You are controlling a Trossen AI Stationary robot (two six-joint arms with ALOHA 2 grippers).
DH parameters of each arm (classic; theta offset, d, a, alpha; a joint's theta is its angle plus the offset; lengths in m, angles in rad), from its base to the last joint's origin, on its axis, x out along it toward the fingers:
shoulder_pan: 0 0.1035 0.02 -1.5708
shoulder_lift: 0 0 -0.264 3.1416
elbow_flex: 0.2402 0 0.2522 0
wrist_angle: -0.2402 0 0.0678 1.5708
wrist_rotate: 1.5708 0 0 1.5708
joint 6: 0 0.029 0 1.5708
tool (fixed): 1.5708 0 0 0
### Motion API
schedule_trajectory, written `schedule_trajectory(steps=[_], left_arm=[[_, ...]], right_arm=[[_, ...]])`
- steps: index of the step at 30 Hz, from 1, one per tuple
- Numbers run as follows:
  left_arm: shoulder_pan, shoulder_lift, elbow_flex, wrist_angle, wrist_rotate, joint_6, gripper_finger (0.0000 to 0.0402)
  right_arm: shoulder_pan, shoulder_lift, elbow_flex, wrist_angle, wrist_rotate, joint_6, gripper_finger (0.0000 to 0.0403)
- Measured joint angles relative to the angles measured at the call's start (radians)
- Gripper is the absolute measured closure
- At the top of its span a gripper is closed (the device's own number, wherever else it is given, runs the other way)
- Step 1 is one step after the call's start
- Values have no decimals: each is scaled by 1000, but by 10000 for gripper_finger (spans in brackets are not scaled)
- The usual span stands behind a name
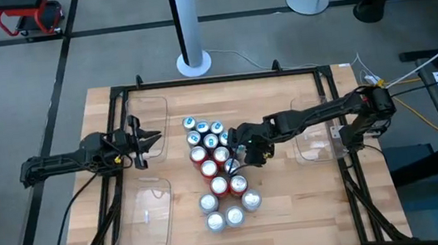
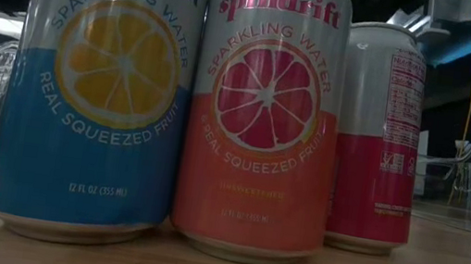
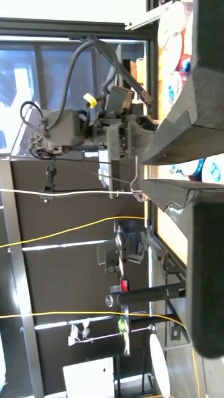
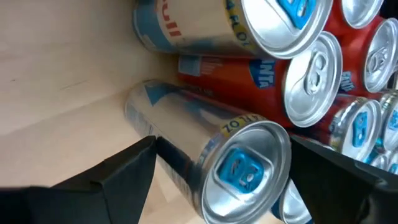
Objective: Sort soda cans
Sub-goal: Put the blue soda can into the middle right transparent bin
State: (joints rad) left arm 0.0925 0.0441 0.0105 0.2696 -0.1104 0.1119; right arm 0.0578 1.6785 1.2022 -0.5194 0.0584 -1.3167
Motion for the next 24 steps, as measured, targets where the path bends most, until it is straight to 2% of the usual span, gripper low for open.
schedule_trajectory(steps=[5, 14, 18, 24], left_arm=[[0, 0, 0, 1, 0, 0, 361], [0, 0, 0, 1, 0, -4, 361], [0, 0, 0, 2, 0, -7, 361], [0, 0, 0, 2, 0, -4, 361]], right_arm=[[0, 4, 2, -37, -1, 18, 58], [1, 3, -8, -213, -14, 111, 63], [1, 2, -8, -285, -19, 158, 86], [1, 1, -7, -278, -31, 185, 127]])
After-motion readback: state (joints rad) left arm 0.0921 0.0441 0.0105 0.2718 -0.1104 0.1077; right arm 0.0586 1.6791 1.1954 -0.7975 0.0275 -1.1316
